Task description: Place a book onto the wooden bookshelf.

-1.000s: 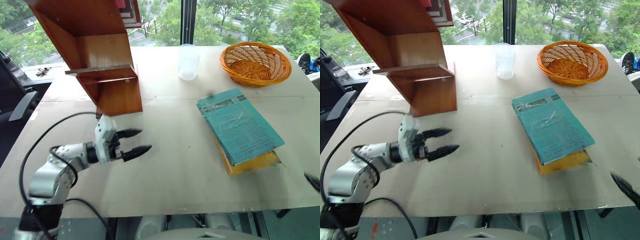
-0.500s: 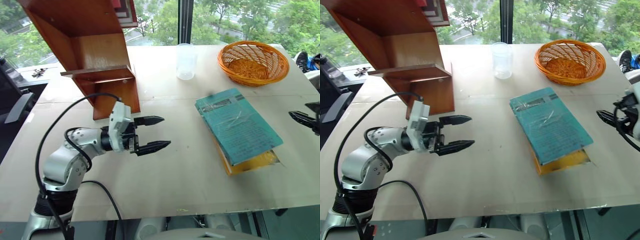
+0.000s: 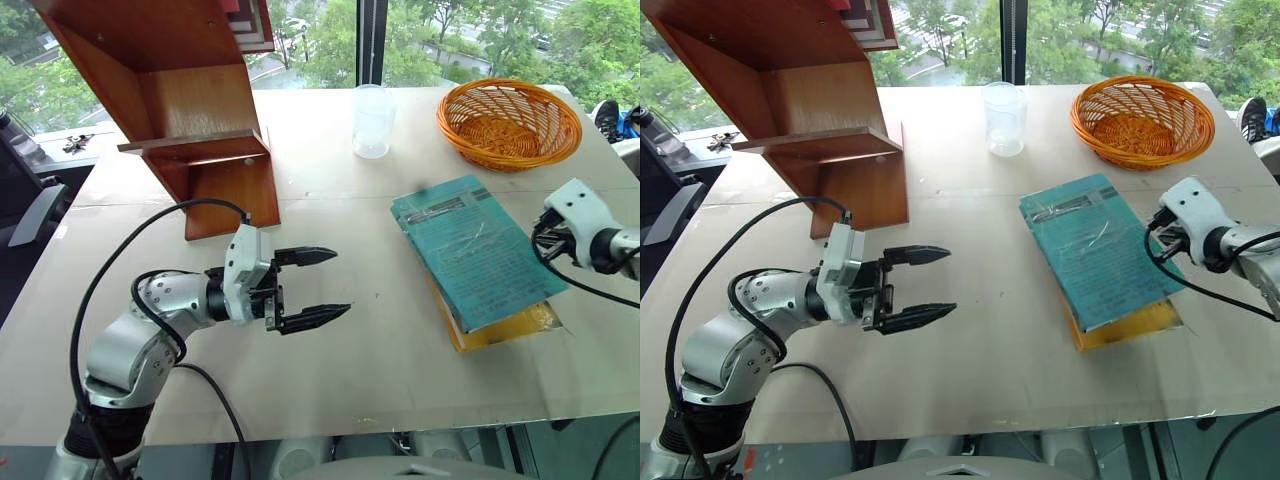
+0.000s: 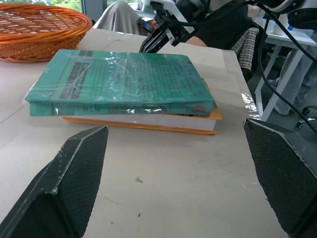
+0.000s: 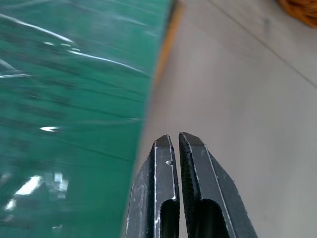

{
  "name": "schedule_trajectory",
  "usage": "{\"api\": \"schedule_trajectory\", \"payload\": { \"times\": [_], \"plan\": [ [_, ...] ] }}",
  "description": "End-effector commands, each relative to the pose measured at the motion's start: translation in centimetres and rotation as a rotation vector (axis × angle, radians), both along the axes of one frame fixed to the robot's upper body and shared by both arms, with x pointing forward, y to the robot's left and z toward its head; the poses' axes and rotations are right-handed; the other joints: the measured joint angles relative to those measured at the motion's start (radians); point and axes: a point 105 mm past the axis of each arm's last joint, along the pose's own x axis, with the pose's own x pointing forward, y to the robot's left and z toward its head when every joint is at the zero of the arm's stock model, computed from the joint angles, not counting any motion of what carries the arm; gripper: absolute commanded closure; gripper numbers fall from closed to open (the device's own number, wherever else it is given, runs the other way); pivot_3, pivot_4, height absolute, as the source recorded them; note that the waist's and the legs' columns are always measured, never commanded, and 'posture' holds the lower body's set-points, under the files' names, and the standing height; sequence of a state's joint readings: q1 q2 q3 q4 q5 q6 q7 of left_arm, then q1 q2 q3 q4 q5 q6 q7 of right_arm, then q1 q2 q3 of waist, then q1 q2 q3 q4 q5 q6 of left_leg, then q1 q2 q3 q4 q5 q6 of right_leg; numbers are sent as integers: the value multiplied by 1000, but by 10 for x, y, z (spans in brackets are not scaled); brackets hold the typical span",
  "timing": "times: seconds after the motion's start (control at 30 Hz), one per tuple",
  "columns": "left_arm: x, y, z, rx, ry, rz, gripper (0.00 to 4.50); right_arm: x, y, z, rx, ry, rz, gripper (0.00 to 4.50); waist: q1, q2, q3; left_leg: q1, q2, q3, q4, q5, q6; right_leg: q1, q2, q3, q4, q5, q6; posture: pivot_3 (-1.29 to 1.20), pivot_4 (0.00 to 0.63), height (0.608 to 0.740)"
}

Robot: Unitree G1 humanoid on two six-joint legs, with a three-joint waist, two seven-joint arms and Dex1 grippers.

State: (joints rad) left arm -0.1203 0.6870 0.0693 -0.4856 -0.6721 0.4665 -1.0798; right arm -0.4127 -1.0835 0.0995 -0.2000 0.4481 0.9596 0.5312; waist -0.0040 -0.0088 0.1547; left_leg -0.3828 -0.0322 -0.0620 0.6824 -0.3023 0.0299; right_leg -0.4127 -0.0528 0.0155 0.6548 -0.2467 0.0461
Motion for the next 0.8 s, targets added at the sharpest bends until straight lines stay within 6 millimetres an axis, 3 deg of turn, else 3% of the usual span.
{"api": "schedule_trajectory", "payload": {
  "times": [0.03, 0.3, 0.4, 0.47, 0.57, 0.67, 0.8],
  "plan": [
    [-4, 1, 9, -4, -41, 4, 0, -4, 19, 11, 24, -32, 71, 4463, 0, 0, 0, 0, 0, 0, 0, 0, 0, 0, 0, 0, 0, 0, 0, 0, 150, 740],
    [0, 5, 6, 10, -22, 15, 0, -13, 41, 10, 83, -60, 97, 4463, 2, 0, 0, 0, 0, 0, 0, 0, 0, 0, 0, 0, 1, 0, 0, 0, 150, 740],
    [10, 6, 4, 3, -1, 86, 0, -18, 28, 22, 110, -184, 65, 4463, 9, 0, 0, 0, 0, -1, 0, 0, 0, 0, 0, -1, 1, 0, 0, 0, 150, 740],
    [19, 7, 2, -2, 49, 143, 0, -36, 7, 27, 89, -228, 54, 4463, 27, 0, 0, 0, -1, -1, 0, 0, 0, 0, 0, -1, 1, 0, 0, 0, 150, 740],
    [31, 5, -3, -26, 205, 182, 0, -77, -4, 29, 103, -266, 137, 3672, 44, 1, 0, -1, -2, -3, 0, 0, 0, 1, 0, -2, 1, -1, 2, 0, 150, 740],
    [46, 7, -10, -6, 419, 225, 0, -111, 3, 43, 254, -350, 205, 2060, 38, -1, 0, 1, -1, -3, 1, -2, 4, 2, 2, -1, 3, -1, 2, 0, 150, 740],
    [56, 3, -17, -9, 696, 193, 0, -136, 11, 51, 253, -407, 265, 326, 15, -1, 0, 5, -1, -1, 2, -3, 5, 4, 6, -2, 7, -1, 2, 0, 150, 740]
  ]
}}
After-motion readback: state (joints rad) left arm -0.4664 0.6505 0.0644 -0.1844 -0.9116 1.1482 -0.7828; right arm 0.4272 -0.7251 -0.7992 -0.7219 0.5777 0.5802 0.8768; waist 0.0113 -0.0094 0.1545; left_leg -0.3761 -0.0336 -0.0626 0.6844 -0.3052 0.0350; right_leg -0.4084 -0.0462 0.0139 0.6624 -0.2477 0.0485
